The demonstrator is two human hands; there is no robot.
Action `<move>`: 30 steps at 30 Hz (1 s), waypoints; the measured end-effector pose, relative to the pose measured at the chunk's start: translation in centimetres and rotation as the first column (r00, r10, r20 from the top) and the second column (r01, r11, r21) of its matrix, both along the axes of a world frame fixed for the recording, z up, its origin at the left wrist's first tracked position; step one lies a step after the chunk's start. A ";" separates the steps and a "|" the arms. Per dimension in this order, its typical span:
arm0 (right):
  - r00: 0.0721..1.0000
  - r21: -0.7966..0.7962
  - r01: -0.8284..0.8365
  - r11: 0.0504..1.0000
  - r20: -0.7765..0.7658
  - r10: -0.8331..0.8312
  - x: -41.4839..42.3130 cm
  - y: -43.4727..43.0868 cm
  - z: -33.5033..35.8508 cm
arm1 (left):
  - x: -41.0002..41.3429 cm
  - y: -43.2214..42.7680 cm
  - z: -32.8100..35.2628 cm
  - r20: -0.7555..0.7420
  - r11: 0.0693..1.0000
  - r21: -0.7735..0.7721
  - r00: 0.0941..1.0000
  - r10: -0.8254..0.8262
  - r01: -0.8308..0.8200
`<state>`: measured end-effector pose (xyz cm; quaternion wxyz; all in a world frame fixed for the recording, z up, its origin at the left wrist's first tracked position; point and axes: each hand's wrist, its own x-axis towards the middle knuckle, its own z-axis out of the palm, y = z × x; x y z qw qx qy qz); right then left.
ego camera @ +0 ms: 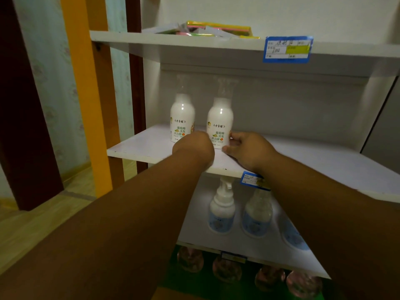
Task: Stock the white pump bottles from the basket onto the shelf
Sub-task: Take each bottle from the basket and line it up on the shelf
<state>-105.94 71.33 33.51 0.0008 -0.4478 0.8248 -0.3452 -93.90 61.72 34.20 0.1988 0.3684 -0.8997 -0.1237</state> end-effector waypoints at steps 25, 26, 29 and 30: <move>1.000 -0.060 0.021 0.998 -0.013 -0.021 0.2 -0.1 -0.2 | -0.3 -0.8 -0.8 -0.059 0.992 -0.107 0.997 0.058 -0.064; 1.000 -0.071 0.019 0.997 -0.010 -0.020 0.1 -0.1 -0.1 | -0.1 -0.6 -0.7 -0.074 0.995 -0.088 0.996 0.048 -0.054; 0.999 -0.154 -0.014 0.988 0.029 0.019 0.4 0.7 0.1 | 1.1 0.2 -0.7 -0.141 0.999 -0.017 0.989 -0.035 0.033; 0.998 -0.181 -0.029 0.983 0.042 0.037 0.6 1.1 0.3 | 1.9 0.3 -0.7 -0.174 0.997 0.013 0.982 -0.074 0.078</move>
